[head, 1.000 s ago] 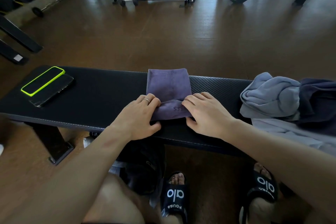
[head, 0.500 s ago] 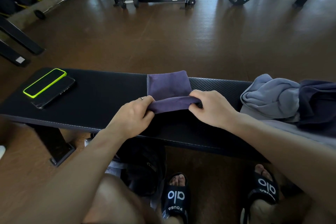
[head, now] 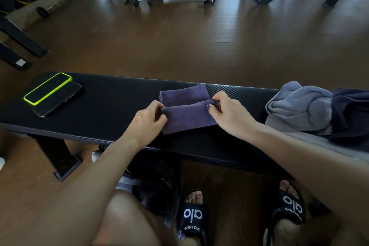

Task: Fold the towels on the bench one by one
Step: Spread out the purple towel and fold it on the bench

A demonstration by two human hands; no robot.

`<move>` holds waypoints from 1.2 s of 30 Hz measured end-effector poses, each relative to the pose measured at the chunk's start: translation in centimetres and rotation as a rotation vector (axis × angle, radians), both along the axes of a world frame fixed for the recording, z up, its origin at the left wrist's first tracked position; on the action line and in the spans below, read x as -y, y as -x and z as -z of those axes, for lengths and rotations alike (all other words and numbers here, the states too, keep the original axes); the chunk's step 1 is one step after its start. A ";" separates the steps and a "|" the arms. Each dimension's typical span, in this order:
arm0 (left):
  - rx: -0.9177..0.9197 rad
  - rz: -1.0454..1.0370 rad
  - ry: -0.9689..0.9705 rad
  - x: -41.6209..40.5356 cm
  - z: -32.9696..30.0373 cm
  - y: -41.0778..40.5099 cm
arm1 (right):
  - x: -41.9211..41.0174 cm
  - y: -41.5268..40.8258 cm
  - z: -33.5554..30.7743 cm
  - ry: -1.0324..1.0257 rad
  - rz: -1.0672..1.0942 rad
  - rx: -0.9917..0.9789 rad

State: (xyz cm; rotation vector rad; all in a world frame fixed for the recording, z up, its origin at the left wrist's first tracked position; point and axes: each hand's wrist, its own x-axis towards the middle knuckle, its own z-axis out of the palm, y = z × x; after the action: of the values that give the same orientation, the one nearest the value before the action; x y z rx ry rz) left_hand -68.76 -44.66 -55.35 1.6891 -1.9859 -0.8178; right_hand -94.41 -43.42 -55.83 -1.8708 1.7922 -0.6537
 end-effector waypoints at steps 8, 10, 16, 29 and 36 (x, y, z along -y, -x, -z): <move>0.129 -0.047 -0.002 0.0 -0.3 1.5 | 0.7 -0.6 0.7 0.011 0.004 -0.058; 0.197 -0.039 0.013 0.1 -0.3 1.8 | 0.8 -0.8 0.9 0.053 0.020 -0.071; 0.438 0.055 0.363 0.3 0.0 1.7 | 0.5 -0.9 1.2 0.243 -0.076 -0.269; 0.559 0.475 0.402 -0.1 -0.2 2.7 | -0.2 0.2 0.5 0.318 -0.386 -0.624; 0.652 0.432 0.422 0.3 0.0 3.5 | 0.0 0.0 0.5 0.311 -0.328 -0.462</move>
State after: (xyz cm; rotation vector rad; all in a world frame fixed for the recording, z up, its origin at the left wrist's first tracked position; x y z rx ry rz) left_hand -72.25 -44.94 -55.37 1.3912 -2.7672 0.0900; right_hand -94.46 -43.47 -56.38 -2.6292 1.6432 -0.4163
